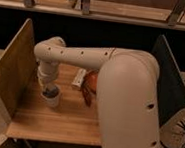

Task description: Place the white sponge in the ceramic cup

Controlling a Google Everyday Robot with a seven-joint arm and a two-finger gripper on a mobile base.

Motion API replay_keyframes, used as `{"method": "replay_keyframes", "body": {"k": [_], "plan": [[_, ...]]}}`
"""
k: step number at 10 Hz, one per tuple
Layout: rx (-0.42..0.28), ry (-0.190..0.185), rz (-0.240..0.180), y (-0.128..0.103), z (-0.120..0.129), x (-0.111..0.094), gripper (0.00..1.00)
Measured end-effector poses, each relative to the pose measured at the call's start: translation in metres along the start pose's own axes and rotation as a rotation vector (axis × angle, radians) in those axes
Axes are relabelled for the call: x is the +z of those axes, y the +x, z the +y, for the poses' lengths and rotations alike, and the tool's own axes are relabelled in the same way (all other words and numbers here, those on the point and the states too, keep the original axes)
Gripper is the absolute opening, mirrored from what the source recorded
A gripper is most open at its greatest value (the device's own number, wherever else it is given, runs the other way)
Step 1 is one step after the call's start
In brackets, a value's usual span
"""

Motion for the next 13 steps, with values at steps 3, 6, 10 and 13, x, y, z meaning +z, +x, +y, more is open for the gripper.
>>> {"method": "replay_keyframes", "body": {"k": [3,6,10,13], "plan": [[0.0,0.0,0.0,0.0,-0.0001,0.0,0.05],[0.0,0.0,0.0,0.0001,-0.0002,-0.0001,0.34],[0.0,0.0,0.0,0.0001,-0.0003,-0.0001,0.74],[0.0,0.0,0.0,0.0001,-0.0003,-0.0001,0.8]]}}
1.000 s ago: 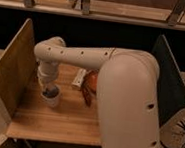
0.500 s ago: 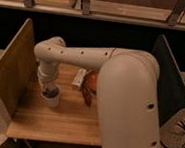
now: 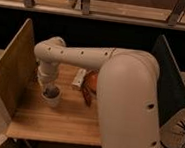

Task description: Place the white sponge in the ceramic cup

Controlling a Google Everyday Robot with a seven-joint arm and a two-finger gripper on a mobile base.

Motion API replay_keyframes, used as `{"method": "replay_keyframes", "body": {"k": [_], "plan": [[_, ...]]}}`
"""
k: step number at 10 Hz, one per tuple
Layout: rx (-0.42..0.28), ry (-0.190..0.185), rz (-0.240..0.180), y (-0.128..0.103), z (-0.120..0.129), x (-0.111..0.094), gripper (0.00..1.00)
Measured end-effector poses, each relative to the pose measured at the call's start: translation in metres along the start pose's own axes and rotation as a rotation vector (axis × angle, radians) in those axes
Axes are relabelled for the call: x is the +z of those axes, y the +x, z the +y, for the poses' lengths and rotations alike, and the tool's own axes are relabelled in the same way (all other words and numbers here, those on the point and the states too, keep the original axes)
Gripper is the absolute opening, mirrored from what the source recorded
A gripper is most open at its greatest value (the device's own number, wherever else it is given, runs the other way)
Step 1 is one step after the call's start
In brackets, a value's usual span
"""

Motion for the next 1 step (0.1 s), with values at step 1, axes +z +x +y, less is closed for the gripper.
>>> {"method": "replay_keyframes", "body": {"k": [1], "plan": [[0.0,0.0,0.0,0.0,0.0,0.0,0.8]]}}
